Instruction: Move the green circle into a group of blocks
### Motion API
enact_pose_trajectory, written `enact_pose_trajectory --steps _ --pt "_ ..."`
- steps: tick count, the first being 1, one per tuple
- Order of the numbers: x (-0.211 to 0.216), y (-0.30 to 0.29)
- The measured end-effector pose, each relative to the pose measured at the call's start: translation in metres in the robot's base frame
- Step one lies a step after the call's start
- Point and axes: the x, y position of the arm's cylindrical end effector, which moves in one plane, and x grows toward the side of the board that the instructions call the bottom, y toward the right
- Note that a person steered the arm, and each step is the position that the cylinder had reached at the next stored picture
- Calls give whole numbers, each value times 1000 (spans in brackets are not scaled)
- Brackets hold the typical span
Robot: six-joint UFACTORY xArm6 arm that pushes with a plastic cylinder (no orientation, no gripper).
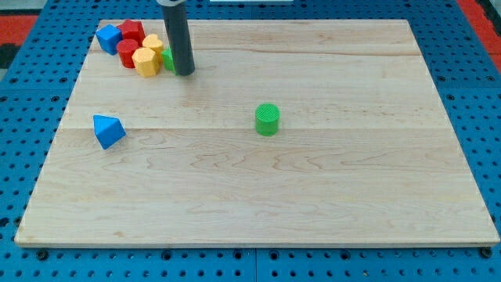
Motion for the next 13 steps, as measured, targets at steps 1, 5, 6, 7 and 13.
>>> enact_pose_trajectory --steps 1,5,6,7,13 --pt "6 53" --pt "105 70" --pt "66 -4" --pt "74 -32" --pt "178 -42"
